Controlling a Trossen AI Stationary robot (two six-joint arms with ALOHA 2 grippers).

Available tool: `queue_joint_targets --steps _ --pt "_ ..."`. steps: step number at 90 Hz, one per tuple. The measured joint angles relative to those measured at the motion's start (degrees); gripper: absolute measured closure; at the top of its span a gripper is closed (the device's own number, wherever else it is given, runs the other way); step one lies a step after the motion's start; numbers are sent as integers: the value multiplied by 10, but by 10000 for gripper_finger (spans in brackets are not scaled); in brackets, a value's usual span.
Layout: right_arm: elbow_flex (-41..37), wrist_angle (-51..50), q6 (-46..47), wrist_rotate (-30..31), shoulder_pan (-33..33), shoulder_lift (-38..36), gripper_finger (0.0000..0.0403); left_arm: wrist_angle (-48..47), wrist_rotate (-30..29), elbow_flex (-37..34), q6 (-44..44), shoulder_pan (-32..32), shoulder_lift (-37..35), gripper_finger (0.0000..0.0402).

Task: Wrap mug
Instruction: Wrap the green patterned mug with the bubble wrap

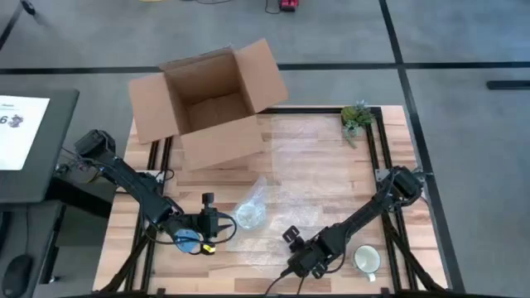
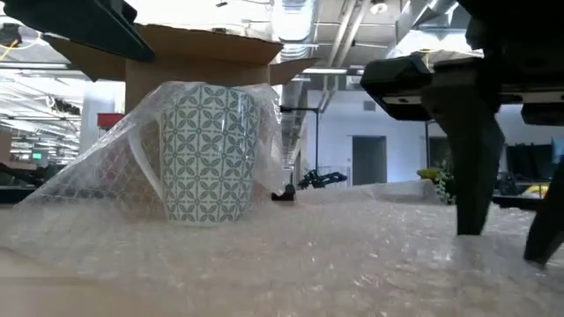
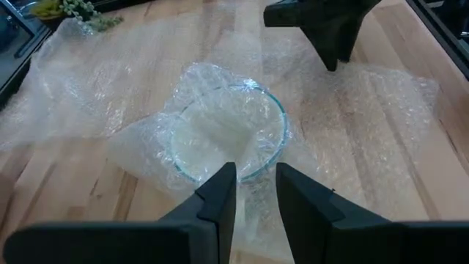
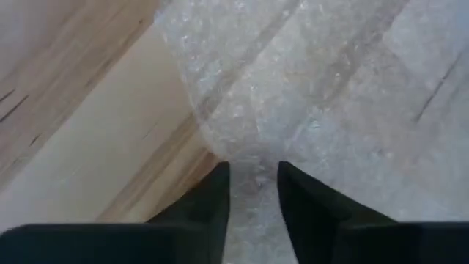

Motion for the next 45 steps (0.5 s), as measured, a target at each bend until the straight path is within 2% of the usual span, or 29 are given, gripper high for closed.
queue_joint_targets --steps 13,20,37,45 --pt "26 -3 1 56 -4 2 393 0 0 0 0 0 0 324" --pt "60 -5 1 85 -8 1 395 0 0 0 0 2 0 324" --pt "148 -67 -1 97 -22 1 401 1 -1 -1 -1 15 0 324" --pt "185 -80 -16 142 -32 0 402 8 -1 -14 -1 20 0 324"
